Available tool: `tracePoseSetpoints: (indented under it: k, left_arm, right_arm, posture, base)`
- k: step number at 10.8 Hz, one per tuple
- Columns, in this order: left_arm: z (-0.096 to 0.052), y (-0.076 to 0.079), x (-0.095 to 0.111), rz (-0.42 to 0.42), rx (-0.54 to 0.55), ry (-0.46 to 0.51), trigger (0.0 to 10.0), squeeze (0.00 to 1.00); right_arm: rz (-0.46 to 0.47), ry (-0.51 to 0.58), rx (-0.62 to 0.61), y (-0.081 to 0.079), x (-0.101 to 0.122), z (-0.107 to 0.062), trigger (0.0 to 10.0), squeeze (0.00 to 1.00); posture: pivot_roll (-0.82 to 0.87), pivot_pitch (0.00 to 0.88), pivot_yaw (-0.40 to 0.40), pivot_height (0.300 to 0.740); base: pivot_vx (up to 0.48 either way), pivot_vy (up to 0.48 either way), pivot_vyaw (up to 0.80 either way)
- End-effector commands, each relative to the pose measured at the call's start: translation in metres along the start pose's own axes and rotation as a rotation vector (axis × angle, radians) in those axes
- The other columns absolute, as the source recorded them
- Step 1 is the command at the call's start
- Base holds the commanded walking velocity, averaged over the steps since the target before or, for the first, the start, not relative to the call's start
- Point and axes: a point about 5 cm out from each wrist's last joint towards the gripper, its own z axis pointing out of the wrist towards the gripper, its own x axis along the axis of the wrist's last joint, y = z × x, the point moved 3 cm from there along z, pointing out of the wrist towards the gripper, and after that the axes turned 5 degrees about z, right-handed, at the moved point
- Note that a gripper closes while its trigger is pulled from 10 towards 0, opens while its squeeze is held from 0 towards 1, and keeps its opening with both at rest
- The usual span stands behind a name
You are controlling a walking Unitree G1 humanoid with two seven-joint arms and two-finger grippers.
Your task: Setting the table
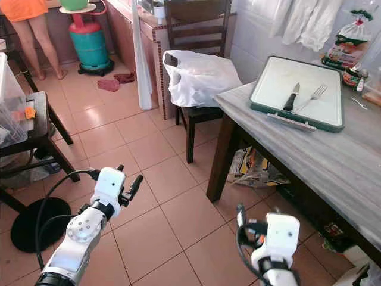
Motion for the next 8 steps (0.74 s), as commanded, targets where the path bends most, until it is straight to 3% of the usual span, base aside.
tracePoseSetpoints:
  k: [1, 6, 8]
  left_arm:
    - [0.002, 0.001, 0.003, 0.018, -0.016, 0.013, 10.0, 0.00]
    - [0.004, 0.006, 0.005, 0.009, -0.050, 0.017, 10.0, 0.00]
    - [-0.005, -0.004, -0.001, 0.008, -0.019, -0.006, 10.0, 0.00]
  right_arm:
    - [-0.002, 0.004, -0.006, -0.002, 0.000, -0.002, 10.0, 0.00]
    - [0.002, 0.003, -0.031, 0.001, -0.001, -0.005, 10.0, 0.00]
    - [-0.051, 0.006, -0.024, 0.006, 0.001, -0.005, 10.0, 0.00]
  posture:
    - [0.03, 0.091, -0.014, 0.740]
    - [0.02, 0.093, -0.008, 0.740]
    - [0.02, 0.091, -0.015, 0.740]
  base:
    - [0.000, 0.000, 0.00]
    - [0.000, 0.000, 0.00]
    - [0.000, 0.000, 0.00]
